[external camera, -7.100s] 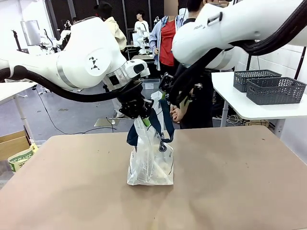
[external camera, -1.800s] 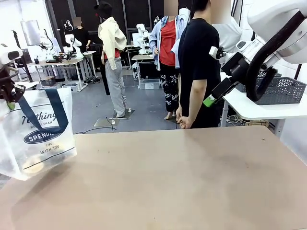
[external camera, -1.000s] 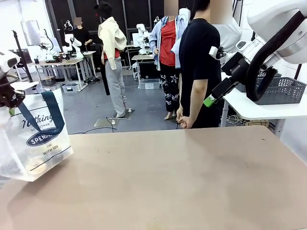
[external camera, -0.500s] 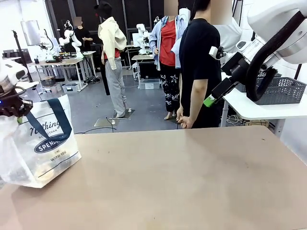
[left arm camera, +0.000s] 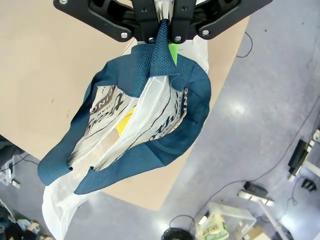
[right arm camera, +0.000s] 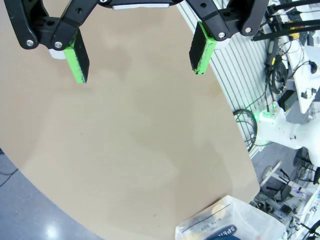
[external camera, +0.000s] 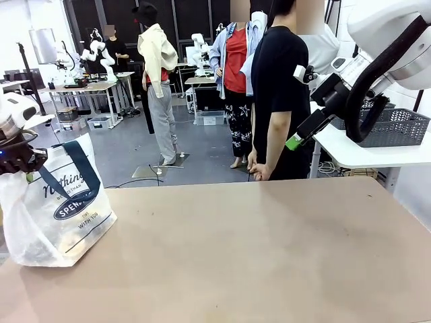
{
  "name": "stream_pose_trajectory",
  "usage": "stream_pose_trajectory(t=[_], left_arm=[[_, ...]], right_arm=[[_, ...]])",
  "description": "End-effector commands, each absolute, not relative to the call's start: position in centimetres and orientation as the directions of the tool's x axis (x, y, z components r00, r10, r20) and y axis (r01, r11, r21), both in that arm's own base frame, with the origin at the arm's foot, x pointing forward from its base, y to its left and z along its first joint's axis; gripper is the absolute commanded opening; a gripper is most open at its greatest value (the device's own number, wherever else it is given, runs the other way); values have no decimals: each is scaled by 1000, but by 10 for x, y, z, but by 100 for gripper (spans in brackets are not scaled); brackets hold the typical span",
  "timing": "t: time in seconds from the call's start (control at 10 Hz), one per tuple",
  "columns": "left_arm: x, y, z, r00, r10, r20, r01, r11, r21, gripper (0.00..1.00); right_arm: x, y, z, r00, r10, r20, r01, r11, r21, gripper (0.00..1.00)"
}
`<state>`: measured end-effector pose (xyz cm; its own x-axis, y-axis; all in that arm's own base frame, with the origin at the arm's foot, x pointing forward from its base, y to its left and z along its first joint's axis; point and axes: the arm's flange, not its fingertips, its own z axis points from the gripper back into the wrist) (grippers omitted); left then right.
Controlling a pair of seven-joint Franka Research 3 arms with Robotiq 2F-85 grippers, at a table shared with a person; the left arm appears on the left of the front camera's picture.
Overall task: Transfer purchased items from the store into the shopping bag.
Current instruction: Move the Reusable shopping bag to the right side of the table.
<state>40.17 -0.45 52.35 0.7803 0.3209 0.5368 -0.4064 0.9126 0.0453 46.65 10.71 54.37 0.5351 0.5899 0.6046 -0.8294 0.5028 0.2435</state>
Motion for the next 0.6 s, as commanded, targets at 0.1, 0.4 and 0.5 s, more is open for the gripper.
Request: stream_pose_trajectory(t=[0.1,0.4,0.5], left_arm=[[408,-2,529,775,313,548,-406,912,53,0],[405,-7,523,783,313,537,-404,913,57,4],[408,-7,525,782,323,533,-410,911,49,24]], right_arm=[[467,107,546,538,590,602,-830,495,256,100],[467,107,546,538,590,602,-830,495,256,100],[467,107,546,538,590,602,-830,495,256,100]])
